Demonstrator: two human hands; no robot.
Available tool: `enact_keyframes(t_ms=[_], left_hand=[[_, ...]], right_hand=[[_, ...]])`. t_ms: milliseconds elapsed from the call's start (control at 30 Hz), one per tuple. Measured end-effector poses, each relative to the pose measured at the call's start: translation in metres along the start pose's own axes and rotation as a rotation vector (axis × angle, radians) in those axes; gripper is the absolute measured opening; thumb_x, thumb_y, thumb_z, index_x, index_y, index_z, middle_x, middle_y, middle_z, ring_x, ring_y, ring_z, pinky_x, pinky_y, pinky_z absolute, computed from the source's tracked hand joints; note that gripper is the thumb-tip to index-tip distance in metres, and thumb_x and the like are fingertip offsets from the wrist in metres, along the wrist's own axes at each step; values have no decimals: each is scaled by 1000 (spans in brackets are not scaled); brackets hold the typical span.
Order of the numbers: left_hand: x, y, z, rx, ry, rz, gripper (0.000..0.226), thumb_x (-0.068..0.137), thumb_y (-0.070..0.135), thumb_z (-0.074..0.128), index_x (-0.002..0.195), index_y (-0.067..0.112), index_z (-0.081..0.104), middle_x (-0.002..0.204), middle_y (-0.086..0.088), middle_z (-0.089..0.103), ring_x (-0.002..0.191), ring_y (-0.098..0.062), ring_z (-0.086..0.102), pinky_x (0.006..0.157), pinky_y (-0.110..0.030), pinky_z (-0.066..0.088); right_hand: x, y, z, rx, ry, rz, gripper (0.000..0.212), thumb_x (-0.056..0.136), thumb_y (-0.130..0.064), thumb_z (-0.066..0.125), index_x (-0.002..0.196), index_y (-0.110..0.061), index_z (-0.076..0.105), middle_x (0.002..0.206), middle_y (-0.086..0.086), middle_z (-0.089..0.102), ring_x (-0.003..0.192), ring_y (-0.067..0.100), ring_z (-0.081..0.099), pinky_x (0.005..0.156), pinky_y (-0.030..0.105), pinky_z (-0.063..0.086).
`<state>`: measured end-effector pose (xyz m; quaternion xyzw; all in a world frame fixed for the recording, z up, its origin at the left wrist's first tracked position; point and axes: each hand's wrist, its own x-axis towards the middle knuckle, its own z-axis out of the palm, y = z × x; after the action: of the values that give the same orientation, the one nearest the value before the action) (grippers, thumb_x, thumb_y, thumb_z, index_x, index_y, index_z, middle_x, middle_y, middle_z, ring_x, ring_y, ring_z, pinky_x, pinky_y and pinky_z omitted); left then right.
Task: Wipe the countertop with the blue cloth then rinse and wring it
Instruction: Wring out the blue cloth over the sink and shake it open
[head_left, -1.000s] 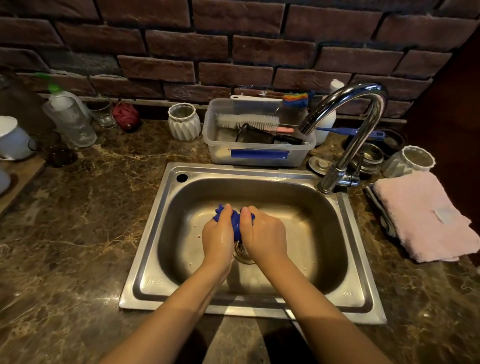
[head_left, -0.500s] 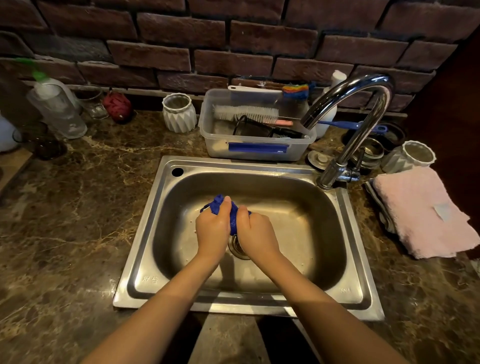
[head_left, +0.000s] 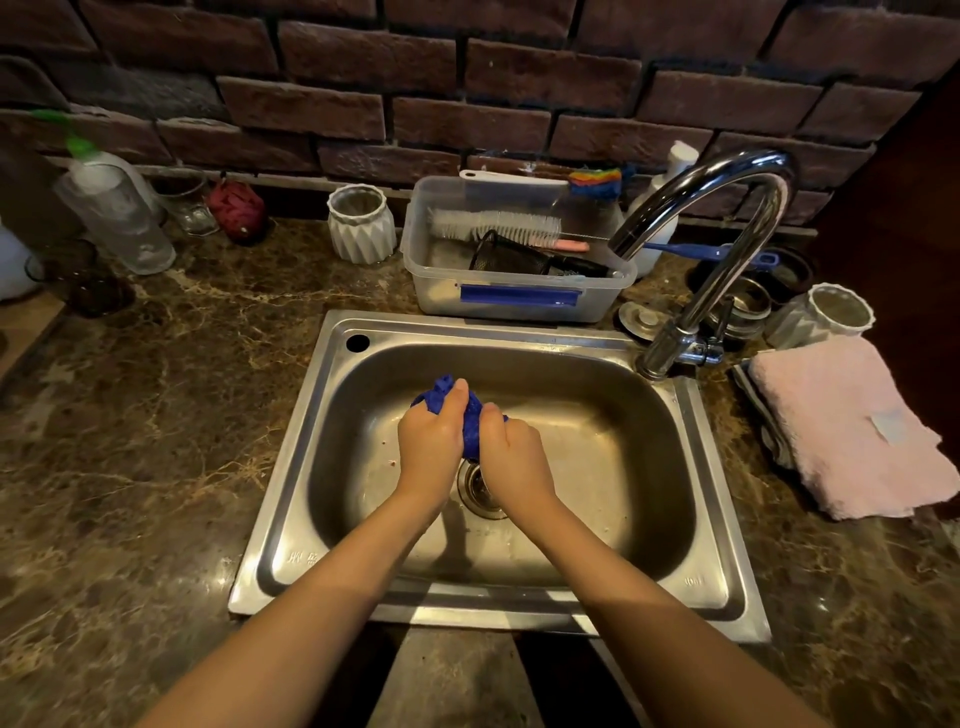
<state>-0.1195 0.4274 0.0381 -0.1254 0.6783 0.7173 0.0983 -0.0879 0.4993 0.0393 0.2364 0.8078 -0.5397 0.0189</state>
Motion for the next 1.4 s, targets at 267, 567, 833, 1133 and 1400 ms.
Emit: enact_keyframes(t_ms=[267,567,833,1133,1400], left_hand=[[-1,-10,-8,287,-93,64,35,94,30,51,63,14,54,63,-3,57,65,-18,55,63,-28,42],[-13,6,-30,131,-293,-93,21,90,27,59,105,12,60,95,-8,66,84,-22,63,75,-32,53],[-45,45,-50,114,-205,22,50,86,57,49,81,9,64,62,-5,58,54,-15,54,58,-27,45],[-81,84,-68,117,-154,162,60,97,50,24,76,12,65,58,-3,62,49,-13,57,48,-20,47],[-94,106,-142,390,72,392,45,97,38,41,66,14,63,52,12,59,53,5,53,55,-12,39]], right_hand=[[-16,20,7,-65,-2,-29,45,100,-39,22,85,-16,57,71,2,58,75,19,59,70,33,47],[-53,52,-18,-208,-218,-238,51,83,-47,54,128,-29,41,123,-7,46,115,14,44,101,35,38],[-67,-1,-53,-84,-226,-245,44,94,-39,47,135,-23,43,131,-4,50,114,5,45,92,20,35],[-79,-77,-39,-57,-135,-487,21,89,-24,57,105,-13,64,98,-1,66,93,14,60,83,30,46],[-97,-122,-21,-136,-402,-670,16,95,-19,47,107,-9,52,98,7,60,88,22,61,76,35,52]])
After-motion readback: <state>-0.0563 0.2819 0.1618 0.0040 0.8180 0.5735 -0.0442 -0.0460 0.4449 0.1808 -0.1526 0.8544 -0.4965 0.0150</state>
